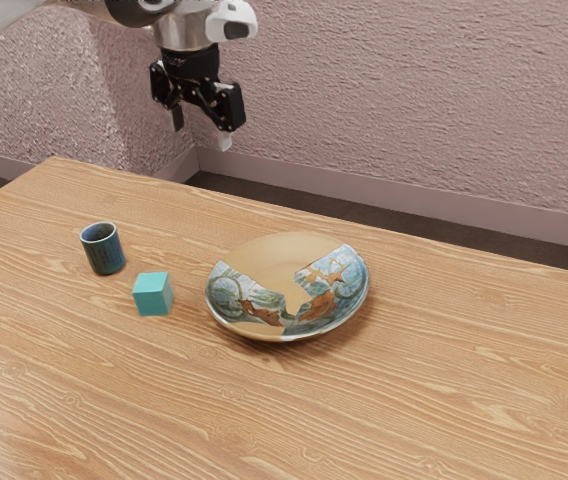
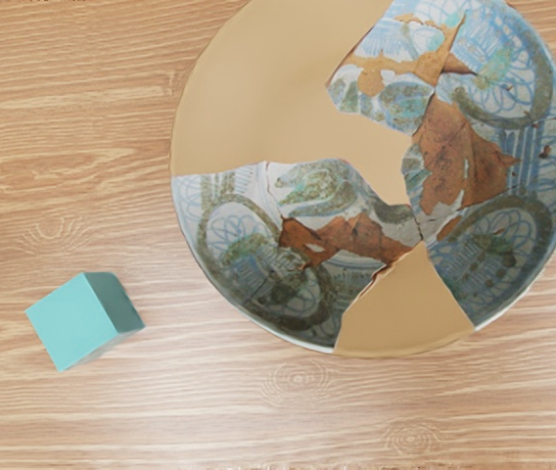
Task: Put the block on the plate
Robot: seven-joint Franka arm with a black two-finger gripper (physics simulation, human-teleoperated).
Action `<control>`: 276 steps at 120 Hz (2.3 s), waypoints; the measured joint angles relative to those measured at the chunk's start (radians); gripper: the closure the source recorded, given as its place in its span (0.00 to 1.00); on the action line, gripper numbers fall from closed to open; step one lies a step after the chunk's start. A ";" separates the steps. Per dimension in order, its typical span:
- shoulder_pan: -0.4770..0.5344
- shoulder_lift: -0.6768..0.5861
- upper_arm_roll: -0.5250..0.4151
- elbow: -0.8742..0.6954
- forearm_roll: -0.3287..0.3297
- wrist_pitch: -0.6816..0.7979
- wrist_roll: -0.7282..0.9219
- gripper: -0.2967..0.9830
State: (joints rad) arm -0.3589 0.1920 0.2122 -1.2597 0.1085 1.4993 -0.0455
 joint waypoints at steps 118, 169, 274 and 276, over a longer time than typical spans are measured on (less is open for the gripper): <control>0.354 0.259 0.013 -0.427 -0.208 0.497 0.059 0.23; 0.371 0.296 0.050 -0.482 -0.296 0.612 0.087 0.23; 0.371 0.341 0.047 -0.517 -0.299 0.761 0.069 0.36; 0.371 0.341 0.047 -0.517 -0.300 0.761 0.069 0.37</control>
State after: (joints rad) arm 0.0122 0.5332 0.2592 -1.7771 -0.1911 2.2604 0.0237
